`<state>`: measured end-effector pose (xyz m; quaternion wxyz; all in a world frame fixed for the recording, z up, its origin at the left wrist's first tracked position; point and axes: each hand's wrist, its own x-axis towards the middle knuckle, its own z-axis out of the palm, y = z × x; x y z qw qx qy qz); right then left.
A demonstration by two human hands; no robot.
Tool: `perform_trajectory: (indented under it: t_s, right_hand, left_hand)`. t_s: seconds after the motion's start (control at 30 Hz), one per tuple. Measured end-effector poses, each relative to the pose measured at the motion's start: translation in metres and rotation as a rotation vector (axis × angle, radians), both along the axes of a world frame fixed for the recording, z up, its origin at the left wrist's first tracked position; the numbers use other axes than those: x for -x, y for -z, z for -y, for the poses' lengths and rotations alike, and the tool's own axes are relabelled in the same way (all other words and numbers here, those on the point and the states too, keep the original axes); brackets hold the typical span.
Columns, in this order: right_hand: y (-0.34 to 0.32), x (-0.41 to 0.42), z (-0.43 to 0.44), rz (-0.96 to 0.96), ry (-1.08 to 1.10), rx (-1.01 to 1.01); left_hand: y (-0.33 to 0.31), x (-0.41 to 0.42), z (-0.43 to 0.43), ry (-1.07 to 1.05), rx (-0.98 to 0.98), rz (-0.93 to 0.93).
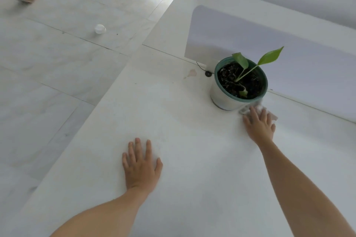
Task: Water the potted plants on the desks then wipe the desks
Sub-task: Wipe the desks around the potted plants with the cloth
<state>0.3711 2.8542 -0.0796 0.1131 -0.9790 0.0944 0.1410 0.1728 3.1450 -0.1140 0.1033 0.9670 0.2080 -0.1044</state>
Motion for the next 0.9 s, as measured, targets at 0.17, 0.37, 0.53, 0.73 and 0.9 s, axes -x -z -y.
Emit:
perform_trajectory:
  t_s: [0.17,0.37,0.53,0.73,0.9]
  right_hand:
    - [0.011,0.030,-0.037,0.015,0.016,-0.009]
    - [0.024,0.077,-0.097,0.178,-0.151,-0.095]
    - [0.010,0.044,-0.133,0.387,-0.270,-0.267]
    - [0.002,-0.024,-0.180,0.302,-0.292,-0.137]
    - [0.019,-0.013,-0.180,0.120,-0.415,-0.066]
  left_hand:
    - [0.008,0.003,0.000,-0.035,-0.046,0.140]
    - [0.016,0.003,0.001,-0.034,-0.103,0.222]
    - [0.021,0.005,0.001,-0.023,-0.138,0.291]
    - [0.023,0.005,0.001,-0.030,-0.135,0.307]
    - [0.023,0.006,0.002,-0.031,-0.122,0.285]
